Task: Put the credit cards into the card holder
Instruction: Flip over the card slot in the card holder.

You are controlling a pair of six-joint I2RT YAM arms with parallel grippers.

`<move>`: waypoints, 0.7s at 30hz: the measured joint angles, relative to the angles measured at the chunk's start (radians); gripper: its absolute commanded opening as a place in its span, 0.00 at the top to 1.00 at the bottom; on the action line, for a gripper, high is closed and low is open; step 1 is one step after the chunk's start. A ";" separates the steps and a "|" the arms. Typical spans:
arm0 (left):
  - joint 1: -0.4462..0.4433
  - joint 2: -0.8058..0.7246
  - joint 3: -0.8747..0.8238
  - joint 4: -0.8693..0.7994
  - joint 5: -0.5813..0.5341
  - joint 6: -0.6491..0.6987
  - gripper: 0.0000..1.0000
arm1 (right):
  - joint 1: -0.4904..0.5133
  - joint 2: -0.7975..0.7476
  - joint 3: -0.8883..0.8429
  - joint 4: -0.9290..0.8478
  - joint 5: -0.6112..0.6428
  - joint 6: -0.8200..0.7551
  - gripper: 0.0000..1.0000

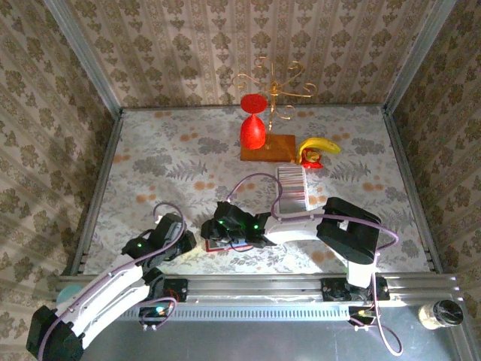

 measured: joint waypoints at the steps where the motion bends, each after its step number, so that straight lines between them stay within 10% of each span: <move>1: 0.002 -0.001 0.000 -0.004 -0.003 -0.003 0.69 | 0.000 0.004 0.000 0.011 -0.003 0.004 0.57; 12: 0.026 -0.108 0.000 -0.087 -0.044 -0.025 0.53 | 0.000 -0.001 0.024 0.104 -0.055 0.006 0.54; 21: 0.032 -0.156 0.002 -0.101 -0.031 -0.025 0.51 | -0.079 -0.318 0.011 -0.123 -0.002 -0.177 0.51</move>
